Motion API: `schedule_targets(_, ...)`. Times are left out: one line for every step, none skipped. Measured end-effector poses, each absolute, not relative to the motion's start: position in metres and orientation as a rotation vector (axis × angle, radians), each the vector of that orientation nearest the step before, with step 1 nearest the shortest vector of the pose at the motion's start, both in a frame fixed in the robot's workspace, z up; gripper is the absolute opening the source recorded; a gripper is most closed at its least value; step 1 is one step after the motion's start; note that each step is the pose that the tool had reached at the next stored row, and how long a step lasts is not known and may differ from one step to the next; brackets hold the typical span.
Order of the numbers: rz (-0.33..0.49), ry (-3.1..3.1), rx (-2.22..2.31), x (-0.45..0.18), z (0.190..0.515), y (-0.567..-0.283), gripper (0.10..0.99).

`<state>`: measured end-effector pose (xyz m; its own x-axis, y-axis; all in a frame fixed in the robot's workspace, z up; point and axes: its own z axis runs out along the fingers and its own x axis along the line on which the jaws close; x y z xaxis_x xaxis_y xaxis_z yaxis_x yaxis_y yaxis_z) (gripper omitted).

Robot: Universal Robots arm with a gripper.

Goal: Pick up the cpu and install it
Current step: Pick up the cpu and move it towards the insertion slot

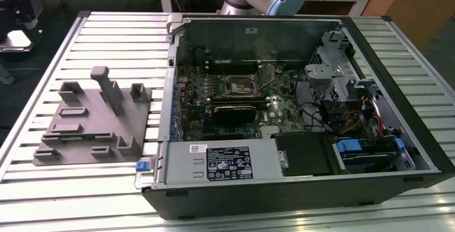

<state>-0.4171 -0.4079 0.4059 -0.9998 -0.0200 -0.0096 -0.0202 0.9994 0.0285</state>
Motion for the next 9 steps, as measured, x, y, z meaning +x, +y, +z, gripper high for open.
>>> schedule_targets(0.045, 3.132, -0.032, -0.416, 0.406, -0.408, 0.533)
schedule_targets(0.045, 3.132, -0.032, -0.415, 0.406, -0.408, 0.533)
schedule_targets(0.045, 3.132, -0.031, -0.414, 0.406, -0.408, 0.533)
schedule_targets(0.045, 3.132, -0.031, -0.412, 0.406, -0.408, 0.533)
schedule_targets(0.045, 3.132, -0.031, -0.411, 0.406, -0.408, 0.533)
schedule_targets(0.045, 3.132, -0.032, -0.409, 0.406, -0.408, 0.533)
schedule_targets(0.045, 3.132, -0.031, -0.408, 0.406, -0.408, 0.533)
schedule_targets(0.045, 3.132, -0.031, -0.407, 0.406, -0.408, 0.533)
schedule_targets(0.045, 3.132, -0.031, -0.405, 0.406, -0.408, 0.533)
